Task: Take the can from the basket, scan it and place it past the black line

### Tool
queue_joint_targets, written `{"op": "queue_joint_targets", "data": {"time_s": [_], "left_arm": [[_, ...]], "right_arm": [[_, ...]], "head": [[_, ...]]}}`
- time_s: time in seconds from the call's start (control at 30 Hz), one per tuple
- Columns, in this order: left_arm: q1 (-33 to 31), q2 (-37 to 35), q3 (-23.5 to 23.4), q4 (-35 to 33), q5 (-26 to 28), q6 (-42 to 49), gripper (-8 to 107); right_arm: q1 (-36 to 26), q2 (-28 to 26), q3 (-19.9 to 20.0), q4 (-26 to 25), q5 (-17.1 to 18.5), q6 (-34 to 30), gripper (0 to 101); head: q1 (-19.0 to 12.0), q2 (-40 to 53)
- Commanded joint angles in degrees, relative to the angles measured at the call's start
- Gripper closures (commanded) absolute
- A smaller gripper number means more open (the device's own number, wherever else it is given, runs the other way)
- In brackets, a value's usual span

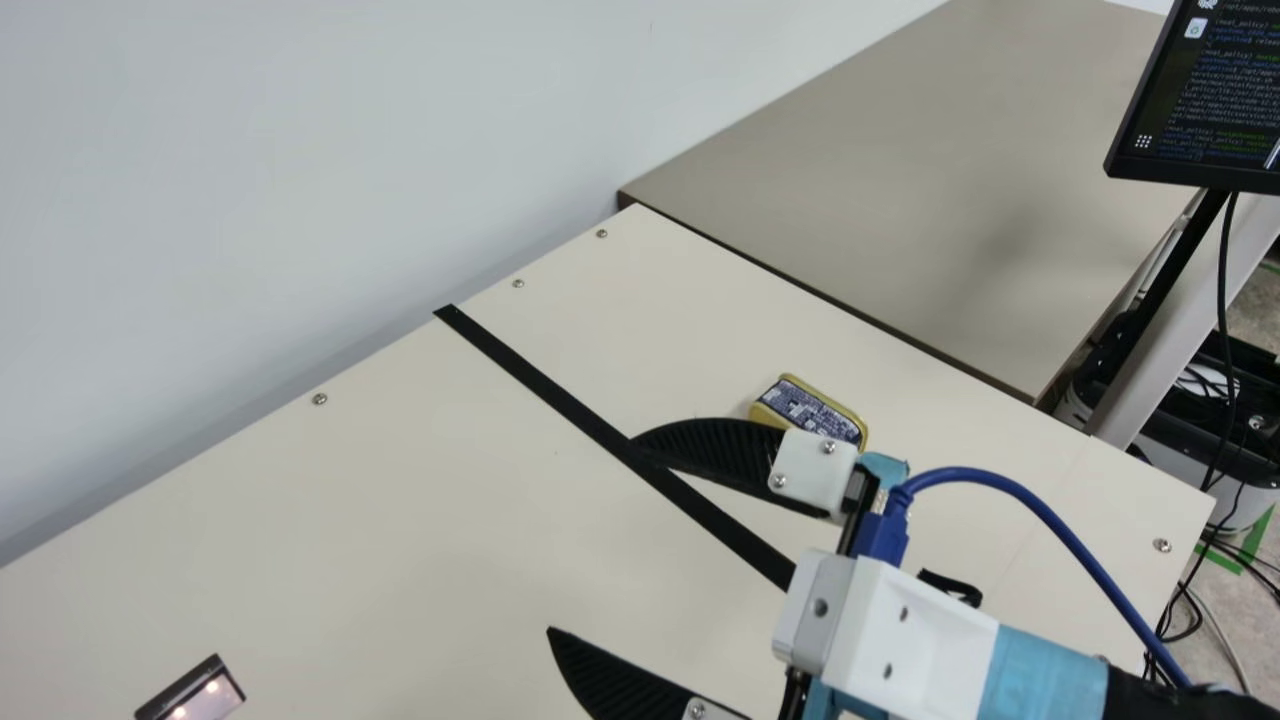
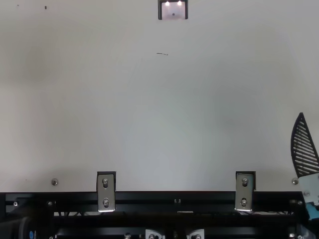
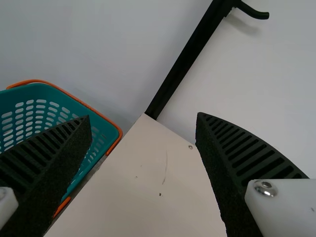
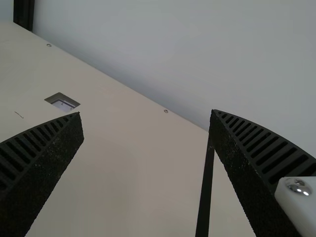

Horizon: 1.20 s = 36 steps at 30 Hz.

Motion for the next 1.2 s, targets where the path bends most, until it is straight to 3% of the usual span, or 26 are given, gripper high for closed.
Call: {"op": "queue_joint_targets", "data": {"time_s": [0.0, 0.47, 0.83, 1.17], "left_arm": [[0.0, 0.0, 0.0, 0.0, 0.0, 0.0, 9], [0.0, 0.0, 0.0, 0.0, 0.0, 0.0, 9], [0.0, 0.0, 0.0, 0.0, 0.0, 0.0, 9], [0.0, 0.0, 0.0, 0.0, 0.0, 0.0, 9]], "right_arm": [[0.0, 0.0, 0.0, 0.0, 0.0, 0.0, 0], [0.0, 0.0, 0.0, 0.0, 0.0, 0.0, 0], [0.0, 0.0, 0.0, 0.0, 0.0, 0.0, 0], [0.0, 0.0, 0.0, 0.0, 0.0, 0.0, 0]], "head": [[-2.13, -1.6], [-2.13, -0.34], [-2.13, 24.47], [-2.13, 35.75]]}}
